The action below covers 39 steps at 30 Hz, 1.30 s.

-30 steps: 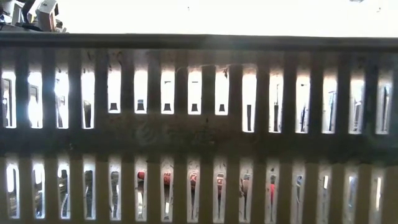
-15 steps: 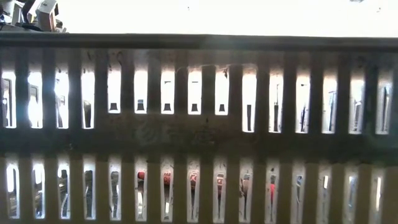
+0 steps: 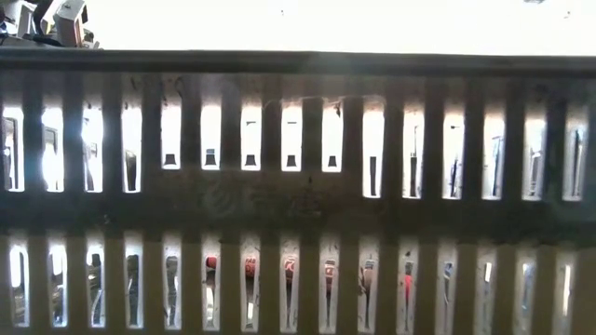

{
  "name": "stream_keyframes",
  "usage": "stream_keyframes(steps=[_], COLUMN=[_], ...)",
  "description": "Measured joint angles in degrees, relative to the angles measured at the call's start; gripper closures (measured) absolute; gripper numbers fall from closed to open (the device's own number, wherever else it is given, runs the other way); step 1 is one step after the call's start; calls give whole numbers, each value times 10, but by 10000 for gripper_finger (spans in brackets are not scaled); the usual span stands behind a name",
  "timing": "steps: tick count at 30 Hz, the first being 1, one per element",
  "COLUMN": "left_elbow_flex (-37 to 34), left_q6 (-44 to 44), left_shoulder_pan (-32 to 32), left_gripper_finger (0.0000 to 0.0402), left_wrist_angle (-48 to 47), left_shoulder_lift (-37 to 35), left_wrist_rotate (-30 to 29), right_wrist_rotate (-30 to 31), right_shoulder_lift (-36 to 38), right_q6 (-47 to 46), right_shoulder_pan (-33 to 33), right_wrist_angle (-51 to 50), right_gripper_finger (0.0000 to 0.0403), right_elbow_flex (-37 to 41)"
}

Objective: Sort crayons
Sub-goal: Put the yellow crayon into the blue bin

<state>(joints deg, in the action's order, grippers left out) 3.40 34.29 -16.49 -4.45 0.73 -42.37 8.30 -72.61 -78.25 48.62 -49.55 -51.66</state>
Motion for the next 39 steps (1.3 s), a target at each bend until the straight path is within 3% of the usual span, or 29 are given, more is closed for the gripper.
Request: stream_keyframes(steps=[5, 11, 17, 21, 26, 29, 39], left_elbow_flex=[0, 0, 0, 0, 0, 0, 0], left_q6=[0, 0, 0, 0, 0, 0, 0], left_shoulder_pan=[0, 0, 0, 0, 0, 0, 0], left_gripper_finger=[357, 357, 357, 357, 357, 357, 357], left_wrist_angle=[0, 0, 0, 0, 0, 0, 0], left_shoulder_lift=[0, 0, 0, 0, 0, 0, 0], left_wrist_rotate=[0, 0, 0, 0, 0, 0, 0], right_wrist_rotate=[54, 53, 55, 50, 43, 5, -118], right_shoulder_lift=[23, 14, 13, -2, -67, -119, -229], right_q6=[73, 188, 207, 214, 217, 215, 147], right_shoulder_pan=[-97, -244, -386, -450, -473, -475, -463], right_wrist_angle=[-57, -14, 11, 80, 230, 307, 377], right_gripper_finger=[323, 323, 323, 323, 323, 323, 323], right_elbow_flex=[0, 0, 0, 0, 0, 0, 0])
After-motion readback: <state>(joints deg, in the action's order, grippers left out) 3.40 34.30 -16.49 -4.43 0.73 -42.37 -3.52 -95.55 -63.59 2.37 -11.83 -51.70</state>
